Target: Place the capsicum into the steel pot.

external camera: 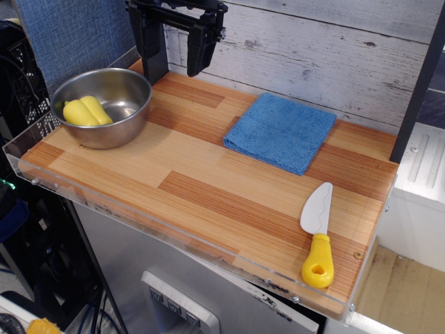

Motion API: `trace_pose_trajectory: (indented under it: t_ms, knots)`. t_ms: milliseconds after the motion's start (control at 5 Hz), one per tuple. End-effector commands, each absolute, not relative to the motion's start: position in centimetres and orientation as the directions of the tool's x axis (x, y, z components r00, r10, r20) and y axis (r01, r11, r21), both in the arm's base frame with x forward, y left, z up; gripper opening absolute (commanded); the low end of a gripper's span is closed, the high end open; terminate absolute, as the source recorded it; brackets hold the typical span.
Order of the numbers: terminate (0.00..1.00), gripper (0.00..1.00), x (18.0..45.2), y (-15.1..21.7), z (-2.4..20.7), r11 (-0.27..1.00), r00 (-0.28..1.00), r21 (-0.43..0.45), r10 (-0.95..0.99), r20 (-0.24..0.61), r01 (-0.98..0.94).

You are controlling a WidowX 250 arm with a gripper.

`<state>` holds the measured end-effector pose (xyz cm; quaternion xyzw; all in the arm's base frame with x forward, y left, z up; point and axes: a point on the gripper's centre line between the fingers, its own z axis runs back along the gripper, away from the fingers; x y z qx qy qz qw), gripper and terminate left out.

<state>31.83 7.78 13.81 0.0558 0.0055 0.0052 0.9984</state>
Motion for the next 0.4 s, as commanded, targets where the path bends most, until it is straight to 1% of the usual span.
trace_pose_trajectory:
  t_ms: [0, 200]
  knots:
    - [0.0, 1.0, 31.29, 7.9, 16.51, 0.988, 0.998, 0.15, -0.032, 0.053, 0.024]
    - [1.0, 1.0, 31.29, 7.9, 16.51, 0.988, 0.998, 0.15, -0.032, 0.053, 0.024]
